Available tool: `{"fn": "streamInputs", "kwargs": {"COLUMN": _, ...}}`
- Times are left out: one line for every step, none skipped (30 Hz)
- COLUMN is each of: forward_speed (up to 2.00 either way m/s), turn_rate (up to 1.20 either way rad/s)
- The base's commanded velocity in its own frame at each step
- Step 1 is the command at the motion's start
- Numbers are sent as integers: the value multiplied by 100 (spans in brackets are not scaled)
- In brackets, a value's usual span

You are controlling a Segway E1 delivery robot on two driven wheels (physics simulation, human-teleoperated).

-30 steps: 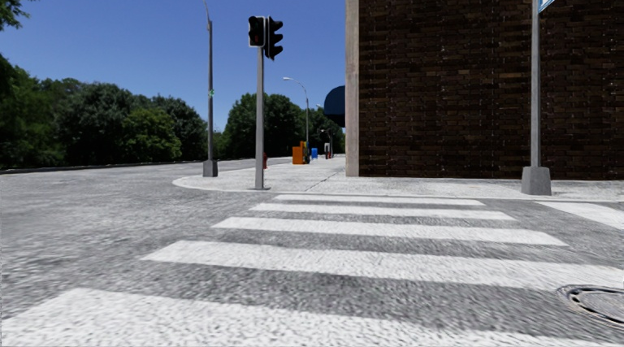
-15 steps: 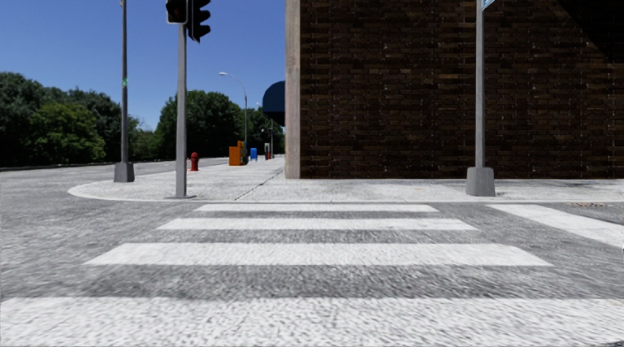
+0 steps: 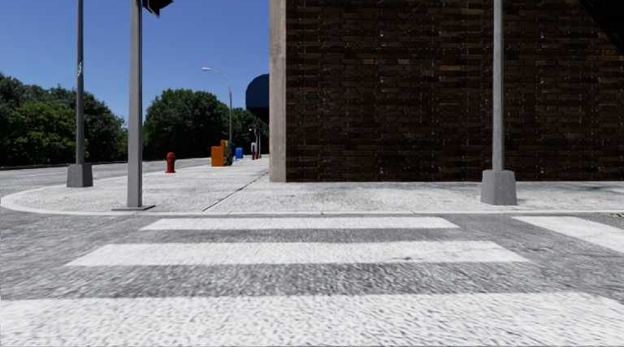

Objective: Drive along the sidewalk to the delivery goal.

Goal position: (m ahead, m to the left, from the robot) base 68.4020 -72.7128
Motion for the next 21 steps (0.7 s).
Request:
{"fn": "streamInputs", "kwargs": {"forward_speed": 200, "turn_rate": 0}}
{"fn": "streamInputs", "kwargs": {"forward_speed": 200, "turn_rate": 0}}
{"fn": "streamInputs", "kwargs": {"forward_speed": 200, "turn_rate": 0}}
{"fn": "streamInputs", "kwargs": {"forward_speed": 200, "turn_rate": 12}}
{"fn": "streamInputs", "kwargs": {"forward_speed": 200, "turn_rate": 19}}
{"fn": "streamInputs", "kwargs": {"forward_speed": 200, "turn_rate": 19}}
{"fn": "streamInputs", "kwargs": {"forward_speed": 200, "turn_rate": 21}}
{"fn": "streamInputs", "kwargs": {"forward_speed": 200, "turn_rate": 22}}
{"fn": "streamInputs", "kwargs": {"forward_speed": 200, "turn_rate": 24}}
{"fn": "streamInputs", "kwargs": {"forward_speed": 200, "turn_rate": 26}}
{"fn": "streamInputs", "kwargs": {"forward_speed": 200, "turn_rate": 27}}
{"fn": "streamInputs", "kwargs": {"forward_speed": 200, "turn_rate": 27}}
{"fn": "streamInputs", "kwargs": {"forward_speed": 200, "turn_rate": 27}}
{"fn": "streamInputs", "kwargs": {"forward_speed": 200, "turn_rate": 27}}
{"fn": "streamInputs", "kwargs": {"forward_speed": 200, "turn_rate": 27}}
{"fn": "streamInputs", "kwargs": {"forward_speed": 200, "turn_rate": 27}}
{"fn": "streamInputs", "kwargs": {"forward_speed": 200, "turn_rate": 27}}
{"fn": "streamInputs", "kwargs": {"forward_speed": 200, "turn_rate": 27}}
{"fn": "streamInputs", "kwargs": {"forward_speed": 200, "turn_rate": 27}}
{"fn": "streamInputs", "kwargs": {"forward_speed": 200, "turn_rate": 27}}
{"fn": "streamInputs", "kwargs": {"forward_speed": 200, "turn_rate": 28}}
